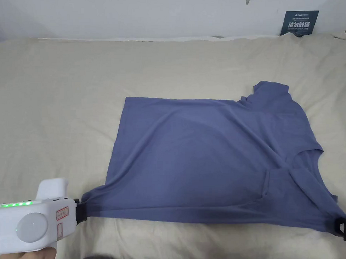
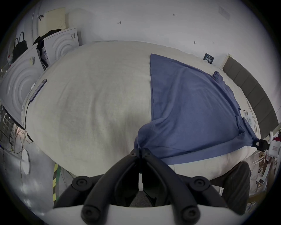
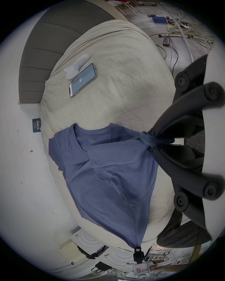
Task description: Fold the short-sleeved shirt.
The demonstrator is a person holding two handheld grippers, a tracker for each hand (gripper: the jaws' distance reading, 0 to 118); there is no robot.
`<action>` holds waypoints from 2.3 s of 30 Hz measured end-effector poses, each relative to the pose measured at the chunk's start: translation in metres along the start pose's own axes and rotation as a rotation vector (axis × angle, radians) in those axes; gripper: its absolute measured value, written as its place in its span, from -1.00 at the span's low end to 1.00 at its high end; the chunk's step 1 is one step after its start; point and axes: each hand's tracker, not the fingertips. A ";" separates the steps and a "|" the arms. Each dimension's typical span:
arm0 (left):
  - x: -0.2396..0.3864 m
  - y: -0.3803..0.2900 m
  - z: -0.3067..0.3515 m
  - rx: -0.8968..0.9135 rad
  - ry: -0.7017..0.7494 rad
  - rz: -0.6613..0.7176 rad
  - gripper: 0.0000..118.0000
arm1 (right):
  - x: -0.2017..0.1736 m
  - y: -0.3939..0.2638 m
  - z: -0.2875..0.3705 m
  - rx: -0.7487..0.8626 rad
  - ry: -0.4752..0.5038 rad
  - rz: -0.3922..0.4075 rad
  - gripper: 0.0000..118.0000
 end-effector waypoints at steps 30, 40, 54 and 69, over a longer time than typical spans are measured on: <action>0.030 0.161 -0.063 0.056 -0.021 0.021 -1.00 | -0.018 0.154 -0.043 0.079 -0.021 0.005 -0.87; 0.037 0.205 -0.144 -0.008 0.021 0.034 -1.00 | -0.036 0.206 -0.106 0.012 -0.071 0.017 -0.87; 0.043 0.215 -0.176 -0.032 0.034 0.073 0.76 | -0.028 0.222 -0.147 -0.084 -0.095 -0.085 0.93; 0.037 0.104 -0.061 -0.049 -0.063 0.017 -1.00 | 0.004 0.098 -0.075 -0.056 -0.009 -0.040 -0.99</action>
